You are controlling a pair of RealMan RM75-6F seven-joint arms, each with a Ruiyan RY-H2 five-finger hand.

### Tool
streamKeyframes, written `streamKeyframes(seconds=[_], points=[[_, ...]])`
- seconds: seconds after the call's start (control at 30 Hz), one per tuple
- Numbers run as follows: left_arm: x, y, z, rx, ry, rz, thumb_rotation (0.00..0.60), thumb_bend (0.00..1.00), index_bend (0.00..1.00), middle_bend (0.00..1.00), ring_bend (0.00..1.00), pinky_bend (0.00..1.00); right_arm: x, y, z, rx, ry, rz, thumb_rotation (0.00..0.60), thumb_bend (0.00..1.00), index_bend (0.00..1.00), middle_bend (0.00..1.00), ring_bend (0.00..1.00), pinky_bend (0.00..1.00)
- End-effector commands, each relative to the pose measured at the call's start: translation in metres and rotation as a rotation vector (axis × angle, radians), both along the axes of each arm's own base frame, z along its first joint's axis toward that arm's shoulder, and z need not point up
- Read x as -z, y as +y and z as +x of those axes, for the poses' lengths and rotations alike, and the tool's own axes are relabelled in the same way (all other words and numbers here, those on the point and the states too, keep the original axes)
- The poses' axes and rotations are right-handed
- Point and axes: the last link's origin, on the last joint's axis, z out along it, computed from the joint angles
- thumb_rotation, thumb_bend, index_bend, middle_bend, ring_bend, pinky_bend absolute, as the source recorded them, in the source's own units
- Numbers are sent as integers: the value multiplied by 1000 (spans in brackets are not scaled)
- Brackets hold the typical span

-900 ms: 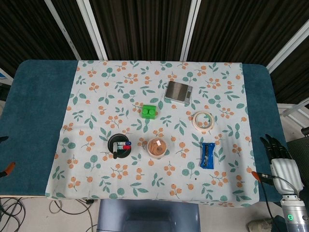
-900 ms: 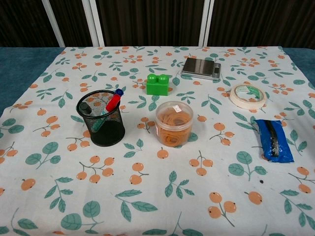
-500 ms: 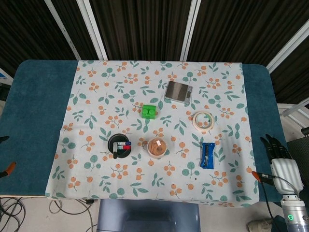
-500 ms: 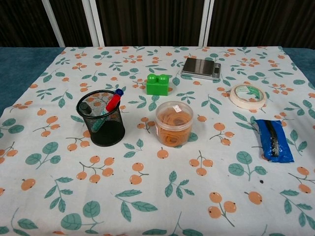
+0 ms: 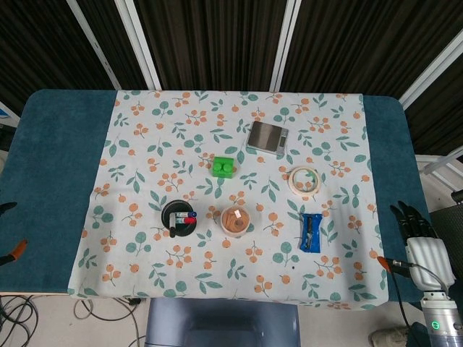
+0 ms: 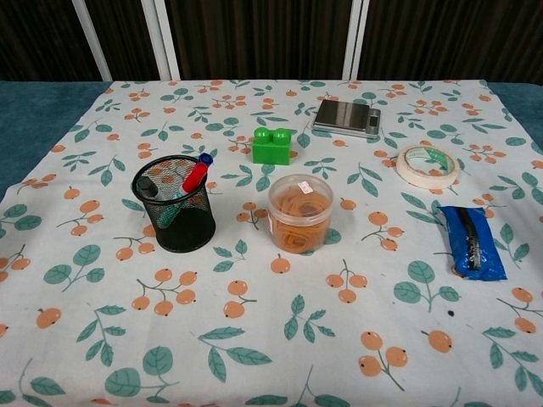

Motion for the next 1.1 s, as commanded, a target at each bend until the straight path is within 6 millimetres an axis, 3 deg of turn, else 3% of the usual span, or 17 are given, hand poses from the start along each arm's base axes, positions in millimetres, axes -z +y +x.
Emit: streamKeyframes(seconds=[0.03, 0.3, 0.57, 0.8, 1.1], points=[[4, 1, 1, 12, -8, -13, 600, 227, 212, 4, 0, 0, 0, 0, 0, 1, 0, -2, 600, 116, 60, 0, 42, 167], [15, 3, 13, 99, -65, -64, 600, 227, 225, 4, 0, 0, 0, 0, -1, 8, 4, -2, 600, 116, 60, 0, 42, 167], [31, 43, 59, 235, -51, -174, 600, 234, 245, 4, 0, 0, 0, 1, -1, 13, 5, -2, 600, 115, 60, 0, 42, 167], [75, 75, 93, 322, -74, -266, 600, 276, 273, 4, 0, 0, -1, 2, -1, 14, 6, -6, 600, 115, 60, 0, 42, 167], [133, 80, 110, 362, -74, -388, 600, 321, 319, 4, 0, 0, -1, 2, -2, 15, 7, -10, 600, 116, 60, 0, 42, 167]])
